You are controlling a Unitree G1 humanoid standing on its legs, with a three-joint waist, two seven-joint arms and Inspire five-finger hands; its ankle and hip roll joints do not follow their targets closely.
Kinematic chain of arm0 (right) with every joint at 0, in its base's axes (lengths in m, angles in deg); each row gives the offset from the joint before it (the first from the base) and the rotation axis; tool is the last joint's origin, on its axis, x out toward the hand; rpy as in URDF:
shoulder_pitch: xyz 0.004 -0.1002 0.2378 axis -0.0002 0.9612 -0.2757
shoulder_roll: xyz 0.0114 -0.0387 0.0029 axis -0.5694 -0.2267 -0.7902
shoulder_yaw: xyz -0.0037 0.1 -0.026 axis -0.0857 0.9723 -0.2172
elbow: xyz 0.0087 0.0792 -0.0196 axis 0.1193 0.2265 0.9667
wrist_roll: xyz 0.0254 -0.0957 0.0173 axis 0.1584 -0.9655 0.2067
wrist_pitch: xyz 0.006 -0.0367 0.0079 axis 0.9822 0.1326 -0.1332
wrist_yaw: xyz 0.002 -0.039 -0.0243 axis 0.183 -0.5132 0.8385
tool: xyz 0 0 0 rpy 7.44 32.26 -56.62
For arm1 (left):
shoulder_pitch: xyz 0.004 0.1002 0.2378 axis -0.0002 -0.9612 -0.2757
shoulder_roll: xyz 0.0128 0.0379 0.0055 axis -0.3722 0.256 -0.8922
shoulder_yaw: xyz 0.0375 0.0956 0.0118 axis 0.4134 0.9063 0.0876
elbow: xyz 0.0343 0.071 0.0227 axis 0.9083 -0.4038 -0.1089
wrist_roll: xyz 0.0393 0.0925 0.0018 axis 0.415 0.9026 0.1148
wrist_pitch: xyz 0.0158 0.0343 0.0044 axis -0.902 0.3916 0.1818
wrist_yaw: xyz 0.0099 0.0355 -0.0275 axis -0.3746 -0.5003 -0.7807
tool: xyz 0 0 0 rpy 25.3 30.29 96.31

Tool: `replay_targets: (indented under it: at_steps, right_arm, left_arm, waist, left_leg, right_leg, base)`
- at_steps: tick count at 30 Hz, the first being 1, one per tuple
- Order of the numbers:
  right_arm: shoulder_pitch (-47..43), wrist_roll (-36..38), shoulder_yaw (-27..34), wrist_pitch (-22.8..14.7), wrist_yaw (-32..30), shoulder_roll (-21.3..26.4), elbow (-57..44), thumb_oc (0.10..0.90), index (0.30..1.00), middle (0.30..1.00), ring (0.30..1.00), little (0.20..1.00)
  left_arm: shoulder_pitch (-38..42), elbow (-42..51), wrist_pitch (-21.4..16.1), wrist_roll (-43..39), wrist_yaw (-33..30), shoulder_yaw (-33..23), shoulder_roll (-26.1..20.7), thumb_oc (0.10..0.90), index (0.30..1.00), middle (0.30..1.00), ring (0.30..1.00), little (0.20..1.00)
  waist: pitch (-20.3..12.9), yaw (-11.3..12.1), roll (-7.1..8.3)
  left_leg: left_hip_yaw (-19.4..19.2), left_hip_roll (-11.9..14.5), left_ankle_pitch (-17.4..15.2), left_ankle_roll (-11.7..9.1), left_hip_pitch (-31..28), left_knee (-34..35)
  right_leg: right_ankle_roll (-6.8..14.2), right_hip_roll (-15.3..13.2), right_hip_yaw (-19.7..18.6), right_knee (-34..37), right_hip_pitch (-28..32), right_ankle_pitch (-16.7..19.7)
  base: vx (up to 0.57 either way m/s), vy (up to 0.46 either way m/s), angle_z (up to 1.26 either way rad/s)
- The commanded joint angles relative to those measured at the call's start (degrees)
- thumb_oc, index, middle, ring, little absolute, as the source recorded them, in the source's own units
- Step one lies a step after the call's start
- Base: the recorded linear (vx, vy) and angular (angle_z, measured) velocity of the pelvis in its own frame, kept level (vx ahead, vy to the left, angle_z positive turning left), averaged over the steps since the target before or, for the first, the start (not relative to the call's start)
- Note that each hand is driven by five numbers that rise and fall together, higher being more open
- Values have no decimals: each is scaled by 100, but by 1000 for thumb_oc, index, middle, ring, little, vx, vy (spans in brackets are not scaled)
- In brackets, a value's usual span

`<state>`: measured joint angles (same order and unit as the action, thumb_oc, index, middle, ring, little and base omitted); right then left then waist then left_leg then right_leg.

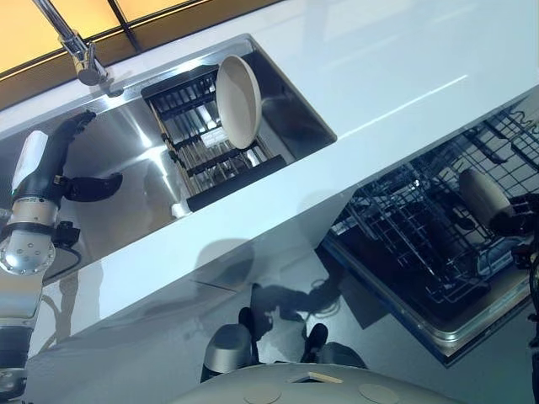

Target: Pick up plates and place into dishwasher.

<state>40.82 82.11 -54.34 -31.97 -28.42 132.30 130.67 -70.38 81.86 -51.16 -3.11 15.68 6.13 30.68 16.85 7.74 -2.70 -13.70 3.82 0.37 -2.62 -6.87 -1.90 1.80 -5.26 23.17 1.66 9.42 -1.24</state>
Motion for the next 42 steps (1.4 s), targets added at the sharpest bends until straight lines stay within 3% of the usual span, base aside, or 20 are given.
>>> replay_targets:
  at_steps: [1, 2, 3, 7, 17, 26, 30, 34, 40, 42]
  right_arm:
    - [-278, -353, -450, 228, 184, 635, 40, 100, 300, 300, 300, 200]
    - [-299, -362, -498, 297, 234, 615, 95, 213, 396, 396, 396, 313]
    - [-324, -392, -526, 331, 290, 581, 160, 800, 900, 900, 900, 900]
    - [-373, -310, -621, 244, 150, 534, 68, 800, 900, 900, 900, 900]
    - [34, -592, -27, -720, -591, 491, -1828, 800, 900, 900, 900, 900]
    - [790, -744, 813, -1625, -434, 256, -3320, 800, 900, 900, 900, 900]
    - [1046, -596, 1087, -1813, -472, 55, -3800, 800, 900, 900, 900, 900]
    - [1294, 29, 1361, -1959, -463, -252, -4219, 800, 900, 900, 900, 900]
    - [1667, 1709, 1527, -2126, -170, -1214, -4724, 800, 900, 900, 900, 900]
    - [1772, 2755, 1373, -2329, 550, -1657, -4883, 800, 900, 900, 900, 900]
  left_arm:
    - [194, 296, -446, -100, -184, -296, -668, 800, 900, 900, 900, 900]
    - [174, 311, -454, -109, -187, -294, -667, 800, 900, 900, 900, 900]
    - [167, 312, -471, -107, -183, -283, -647, 800, 900, 900, 900, 900]
    - [112, 372, -477, -122, -180, -291, -612, 800, 900, 900, 900, 900]
    - [-159, 490, -538, -132, -204, -490, -388, 800, 900, 900, 900, 900]
    - [-386, 723, -551, -82, -233, -820, -176, 800, 900, 900, 900, 900]
    - [-410, 808, -586, -44, -269, -913, -134, 800, 900, 900, 900, 900]
    - [-420, 924, -695, 46, -272, -1022, -117, 800, 900, 900, 900, 900]
    - [-373, 1190, -762, 509, -332, -1128, -159, 800, 900, 900, 900, 900]
    - [-296, 1248, -711, 666, -372, -1153, -258, 800, 900, 900, 900, 900]
  waist:
    - [-293, 96, 73]
    - [-291, 108, 66]
    - [-294, 114, 61]
    - [-306, 126, 56]
    - [-450, -32, 87]
    - [-643, -288, 152]
    - [-721, -401, 164]
    - [-809, -515, 154]
    - [-906, -736, 93]
    - [-944, -840, 44]
  left_leg:
    - [-3, 49, -265, -203, 914, -935]
    - [-3, 53, -260, -202, 912, -939]
    - [-2, 58, -254, -204, 905, -936]
    - [7, 62, -246, -207, 878, -945]
    - [-164, 83, -334, -175, 806, -982]
    - [-344, -21, -414, -119, 640, -827]
    - [-407, -106, -417, -80, 498, -617]
    - [-446, -211, -413, -27, 362, -390]
    - [-496, -348, -494, 70, 136, -113]
    - [-545, -395, -554, 118, 69, -28]
  right_leg:
    - [37, 6, 361, -1071, -248, -775]
    - [35, 4, 368, -1072, -241, -774]
    - [34, 0, 372, -1073, -234, -775]
    - [41, -6, 358, -1051, -194, -763]
    - [90, -2, 279, -941, -104, -757]
    - [202, -8, 108, -694, -51, -645]
    - [270, -17, 56, -583, -43, -577]
    - [338, -44, 22, -502, -102, -490]
    - [456, -139, -38, -539, -245, -440]
    - [522, -190, -70, -563, -312, -423]
  base:
    - [5, -6, 7]
    - [6, -2, 9]
    - [5, 2, 10]
    - [-7, 14, 9]
    - [-35, 25, -7]
    - [-87, 63, -7]
    - [-93, 81, -5]
    - [-111, 107, -4]
    - [-117, 112, -10]
    - [-125, 133, -5]
